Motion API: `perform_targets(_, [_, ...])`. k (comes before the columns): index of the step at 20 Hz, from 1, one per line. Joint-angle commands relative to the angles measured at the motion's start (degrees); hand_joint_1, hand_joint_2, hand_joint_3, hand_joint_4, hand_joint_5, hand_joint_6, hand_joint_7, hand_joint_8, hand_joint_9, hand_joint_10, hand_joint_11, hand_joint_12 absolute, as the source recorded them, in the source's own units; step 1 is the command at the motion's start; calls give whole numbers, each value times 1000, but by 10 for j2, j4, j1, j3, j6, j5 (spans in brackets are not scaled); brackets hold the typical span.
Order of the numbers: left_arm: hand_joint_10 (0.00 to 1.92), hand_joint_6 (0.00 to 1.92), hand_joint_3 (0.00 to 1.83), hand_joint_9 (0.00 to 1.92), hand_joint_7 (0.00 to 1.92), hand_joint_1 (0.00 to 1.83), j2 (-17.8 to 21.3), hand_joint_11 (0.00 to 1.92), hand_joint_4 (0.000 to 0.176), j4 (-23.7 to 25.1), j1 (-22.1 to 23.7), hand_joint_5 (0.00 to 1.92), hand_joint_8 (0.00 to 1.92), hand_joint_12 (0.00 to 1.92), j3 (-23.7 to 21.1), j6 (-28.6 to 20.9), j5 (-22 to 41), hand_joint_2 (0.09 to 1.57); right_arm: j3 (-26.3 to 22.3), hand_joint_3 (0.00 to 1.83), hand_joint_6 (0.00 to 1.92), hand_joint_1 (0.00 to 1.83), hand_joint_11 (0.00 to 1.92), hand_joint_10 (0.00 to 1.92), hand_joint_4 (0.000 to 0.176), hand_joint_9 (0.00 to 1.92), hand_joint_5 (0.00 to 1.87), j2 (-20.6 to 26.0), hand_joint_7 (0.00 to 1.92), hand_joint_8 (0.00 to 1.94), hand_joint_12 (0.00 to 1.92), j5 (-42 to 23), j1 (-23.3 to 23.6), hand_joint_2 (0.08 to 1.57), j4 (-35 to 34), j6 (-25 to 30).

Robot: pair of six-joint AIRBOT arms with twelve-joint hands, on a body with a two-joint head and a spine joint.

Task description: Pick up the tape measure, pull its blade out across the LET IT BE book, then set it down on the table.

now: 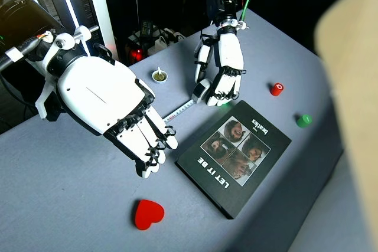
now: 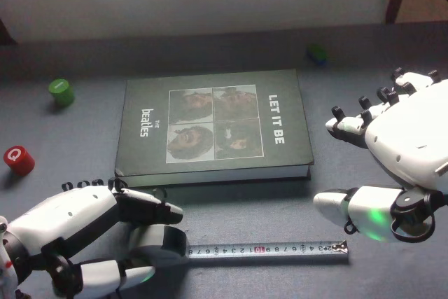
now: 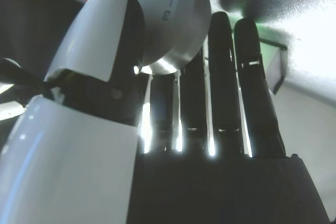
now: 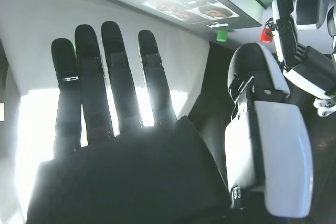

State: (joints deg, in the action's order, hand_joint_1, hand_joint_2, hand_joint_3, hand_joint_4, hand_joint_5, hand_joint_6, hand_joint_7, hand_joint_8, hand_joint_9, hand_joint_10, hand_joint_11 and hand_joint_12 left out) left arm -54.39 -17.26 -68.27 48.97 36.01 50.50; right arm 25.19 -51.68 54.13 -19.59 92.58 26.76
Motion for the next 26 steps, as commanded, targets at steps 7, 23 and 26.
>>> perform_targets(7, [1335,856,0,886,936,1374,-9,821,0,14,-2,875,1119,1228,-8,0,56,1140,-2,0,3,0,160,8,81,482,297,1,424,3,949,12,1,1127,46,-2])
perform_targets(23, [1313,825,0,902,1018,1379,101,837,0,1,158,912,966,1221,-8,-44,-47,1117,37,0,5,503,21,4,9,365,209,-37,351,1,931,-44,101,1065,20,-83])
perform_targets(26, [1318,834,0,903,1003,1378,113,848,0,-11,188,896,990,1220,11,-51,-71,1122,55,3,14,695,63,1,0,359,294,-60,382,5,914,-40,131,1069,-2,-103])
